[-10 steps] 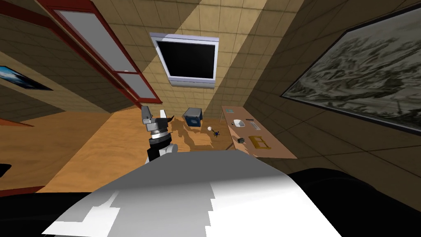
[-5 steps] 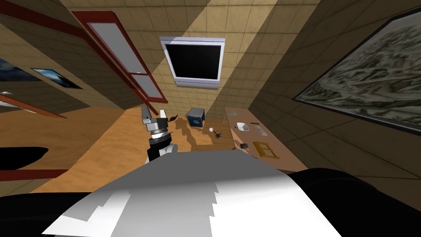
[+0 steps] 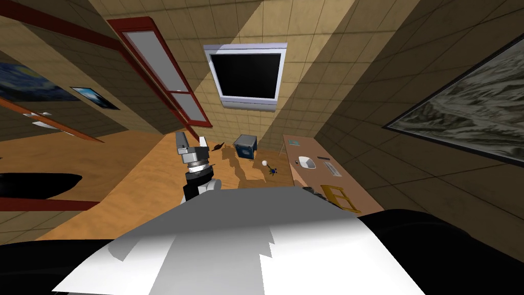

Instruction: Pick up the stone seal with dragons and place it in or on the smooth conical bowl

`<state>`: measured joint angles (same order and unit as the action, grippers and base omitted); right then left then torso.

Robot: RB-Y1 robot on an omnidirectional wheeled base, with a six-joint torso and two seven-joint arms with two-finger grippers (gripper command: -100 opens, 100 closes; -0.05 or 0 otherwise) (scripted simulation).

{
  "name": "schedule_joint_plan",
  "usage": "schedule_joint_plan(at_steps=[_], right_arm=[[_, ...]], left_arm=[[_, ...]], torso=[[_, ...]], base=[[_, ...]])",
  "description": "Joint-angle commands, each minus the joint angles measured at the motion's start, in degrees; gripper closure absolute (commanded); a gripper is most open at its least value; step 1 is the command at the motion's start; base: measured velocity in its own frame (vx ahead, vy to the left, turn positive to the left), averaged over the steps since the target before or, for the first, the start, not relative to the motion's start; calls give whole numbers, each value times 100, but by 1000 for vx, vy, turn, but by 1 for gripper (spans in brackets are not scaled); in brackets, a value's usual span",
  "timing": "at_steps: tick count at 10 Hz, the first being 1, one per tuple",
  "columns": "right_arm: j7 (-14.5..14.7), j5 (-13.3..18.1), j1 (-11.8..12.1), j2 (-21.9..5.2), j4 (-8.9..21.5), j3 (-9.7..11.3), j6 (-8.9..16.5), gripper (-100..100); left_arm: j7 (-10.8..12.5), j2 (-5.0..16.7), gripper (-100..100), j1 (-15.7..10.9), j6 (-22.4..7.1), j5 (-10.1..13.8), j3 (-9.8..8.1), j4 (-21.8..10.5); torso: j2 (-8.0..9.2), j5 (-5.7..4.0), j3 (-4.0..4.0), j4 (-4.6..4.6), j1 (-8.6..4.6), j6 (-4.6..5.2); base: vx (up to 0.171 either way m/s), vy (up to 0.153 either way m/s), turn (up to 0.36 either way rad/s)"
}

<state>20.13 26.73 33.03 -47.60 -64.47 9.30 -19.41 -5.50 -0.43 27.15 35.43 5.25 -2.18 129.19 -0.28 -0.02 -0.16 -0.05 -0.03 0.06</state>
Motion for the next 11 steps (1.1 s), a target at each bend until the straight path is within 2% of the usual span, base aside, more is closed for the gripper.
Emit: schedule_joint_plan(at_steps=[1,3,4,5,9,10,11], right_arm=[[76,26,-154,167,138,16,58,-100],[152,53,-308,335,277,32,116,-100],[116,44,-246,277,207,28,105,-100],[129,46,-253,287,215,28,111,100],[124,43,-252,286,214,26,112,100],[125,45,-253,286,214,26,111,0],[45,16,-93,100,83,10,35,100]], left_arm=[[0,0,0,0,0,0,0,0],[0,0,0,-1,0,0,0,0],[0,0,0,-1,0,0,0,0],[0,0,0,-1,0,0,0,0],[0,0,0,-1,0,0,0,0],[0,0,0,0,0,0,0,0],[0,0,0,0,0,0,0,0]], torso=[[0,0,0,0,0,0],[18,-3,11,4,-10,-1],[24,-3,15,6,-13,0],[24,-1,14,6,-6,1],[19,0,11,4,3,-1],[19,0,11,4,3,0],[19,1,11,4,4,0]], base=[[4,-33,73],[-16,-45,62],[-11,-24,16],[0,0,0],[0,0,0],[0,0,0],[17,43,-96]])
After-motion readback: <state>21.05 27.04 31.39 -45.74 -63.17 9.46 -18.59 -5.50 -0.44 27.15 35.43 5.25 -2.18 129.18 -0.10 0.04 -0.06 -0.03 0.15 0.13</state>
